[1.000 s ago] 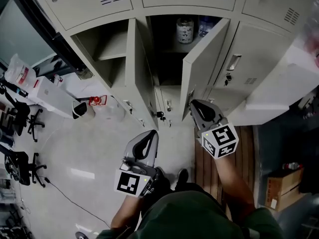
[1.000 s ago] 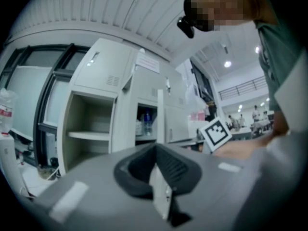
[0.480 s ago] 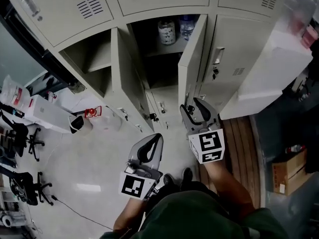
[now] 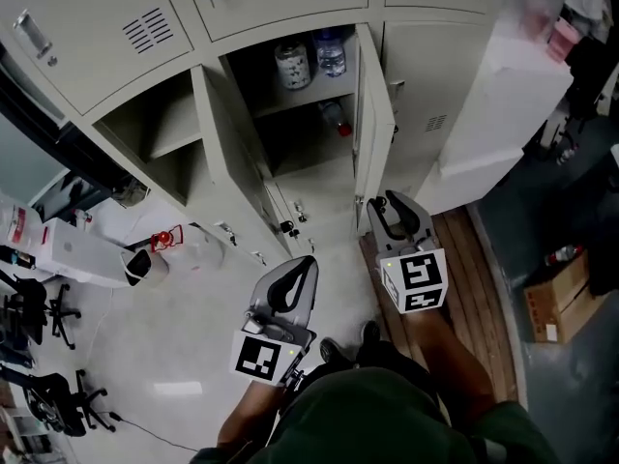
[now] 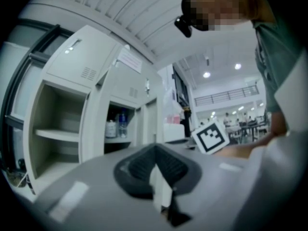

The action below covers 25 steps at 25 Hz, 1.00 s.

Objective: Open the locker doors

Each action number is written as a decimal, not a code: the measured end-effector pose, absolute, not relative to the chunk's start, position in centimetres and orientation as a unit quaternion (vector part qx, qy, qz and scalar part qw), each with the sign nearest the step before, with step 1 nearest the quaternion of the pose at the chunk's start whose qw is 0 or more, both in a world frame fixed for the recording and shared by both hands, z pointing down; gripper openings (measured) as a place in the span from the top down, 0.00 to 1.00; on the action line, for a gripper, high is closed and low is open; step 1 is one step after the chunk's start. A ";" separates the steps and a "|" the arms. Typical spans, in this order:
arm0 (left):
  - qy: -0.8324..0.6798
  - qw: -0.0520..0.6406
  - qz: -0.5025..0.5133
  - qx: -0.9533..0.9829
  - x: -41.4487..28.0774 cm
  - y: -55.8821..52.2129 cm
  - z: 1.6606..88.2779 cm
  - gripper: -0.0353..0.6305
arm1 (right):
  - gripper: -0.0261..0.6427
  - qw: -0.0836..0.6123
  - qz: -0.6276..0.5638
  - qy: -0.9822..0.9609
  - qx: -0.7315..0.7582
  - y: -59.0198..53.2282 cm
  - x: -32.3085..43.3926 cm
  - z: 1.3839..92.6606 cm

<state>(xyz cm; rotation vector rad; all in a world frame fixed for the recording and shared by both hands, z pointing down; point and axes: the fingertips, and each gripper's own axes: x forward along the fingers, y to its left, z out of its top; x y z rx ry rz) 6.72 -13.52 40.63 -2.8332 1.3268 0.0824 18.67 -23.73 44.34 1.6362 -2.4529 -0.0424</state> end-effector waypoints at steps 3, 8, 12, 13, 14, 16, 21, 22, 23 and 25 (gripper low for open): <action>0.415 0.007 0.023 -0.909 7.5 -13.5 40.6 0.94 | 0.78 0.095 -0.011 -0.824 0.559 -23.5 20.0 44.4; 0.414 0.012 0.020 -0.910 9.7 -14.3 40.2 0.94 | 0.78 0.091 -0.007 -0.826 0.556 -23.4 22.5 44.4; 0.421 0.017 0.025 -0.907 12.3 -15.3 39.7 0.94 | 0.84 0.085 0.006 -0.849 0.522 -23.4 24.0 44.5; 0.424 0.014 0.022 -0.905 13.0 -15.5 39.8 0.94 | 0.84 0.079 0.007 -0.857 0.510 -23.3 24.3 44.4; 0.426 0.013 0.020 -0.904 13.6 -15.6 39.9 0.94 | 0.84 0.069 0.007 -0.865 0.496 -23.1 24.7 44.0; 0.431 0.009 0.018 -0.902 14.7 -16.0 40.1 0.94 | 0.84 0.043 0.006 -0.882 0.469 -22.5 25.5 43.0; 0.457 -0.007 0.006 -0.890 16.0 -17.8 41.3 0.94 | 0.84 0.035 0.010 -0.892 0.450 -25.0 29.8 42.3; 0.462 -0.006 0.000 -0.887 16.2 -18.3 41.5 0.94 | 0.84 0.040 0.009 -0.893 0.449 -26.4 30.5 42.3; 0.466 -0.006 -0.001 -0.885 16.5 -18.7 41.5 0.94 | 0.84 0.045 0.009 -0.894 0.447 -27.9 30.9 42.4; 0.473 -0.005 0.009 -0.881 17.2 -19.5 41.1 0.94 | 0.84 0.054 0.015 -0.897 0.438 -30.9 31.0 42.7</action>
